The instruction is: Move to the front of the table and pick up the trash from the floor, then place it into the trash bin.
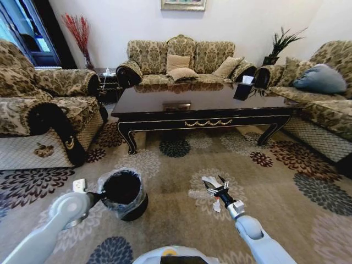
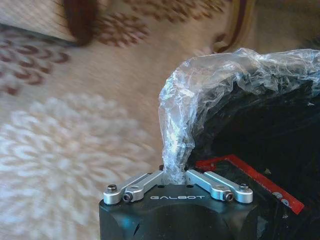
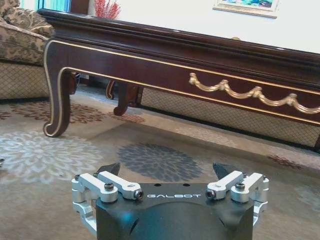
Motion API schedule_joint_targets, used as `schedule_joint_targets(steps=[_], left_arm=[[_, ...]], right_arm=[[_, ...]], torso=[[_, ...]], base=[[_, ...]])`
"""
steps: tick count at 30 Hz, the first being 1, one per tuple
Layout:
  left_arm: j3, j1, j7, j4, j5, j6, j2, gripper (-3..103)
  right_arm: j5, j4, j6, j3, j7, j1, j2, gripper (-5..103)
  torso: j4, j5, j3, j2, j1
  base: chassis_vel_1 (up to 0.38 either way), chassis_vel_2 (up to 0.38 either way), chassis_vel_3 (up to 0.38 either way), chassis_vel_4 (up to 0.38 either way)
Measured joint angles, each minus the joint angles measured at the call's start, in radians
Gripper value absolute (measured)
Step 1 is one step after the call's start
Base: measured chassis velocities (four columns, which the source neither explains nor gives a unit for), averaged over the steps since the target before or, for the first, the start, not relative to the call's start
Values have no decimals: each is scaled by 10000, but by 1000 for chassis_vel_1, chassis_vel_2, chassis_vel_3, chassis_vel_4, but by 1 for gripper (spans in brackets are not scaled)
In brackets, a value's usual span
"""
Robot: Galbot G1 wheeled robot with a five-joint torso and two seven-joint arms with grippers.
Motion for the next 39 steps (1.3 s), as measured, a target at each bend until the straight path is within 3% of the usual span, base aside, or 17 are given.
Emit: schedule_joint_targets(steps=[15,17,23,30,39], left_arm=[[-2579,1429,870,1211,29,0,-290,0],[-2820,1673,985,1319,37,-11,-374,0],[-3007,2043,1069,1266,66,-8,-590,0],[-2938,2167,1097,994,206,-8,-812,0],[-2861,2165,962,751,313,-5,-935,0]], right_arm=[[-310,-196,399,-257,-119,5,274,100],[-397,-272,459,-442,-173,58,466,100],[-584,-451,354,-748,-226,211,826,100],[-750,-1183,190,-1274,-244,710,1190,100],[-1127,-1976,272,-1986,-9,1627,1638,100]], torso=[[3,4,0,1,0],[3,-12,1,0,0],[6,0,0,0,0],[-10,3,1,0,0],[2,1,1,0,0]], base=[[298,305,-296,-300],[238,245,-217,-216],[100,112,-89,-72],[-42,-56,32,46],[59,71,-49,-60]])
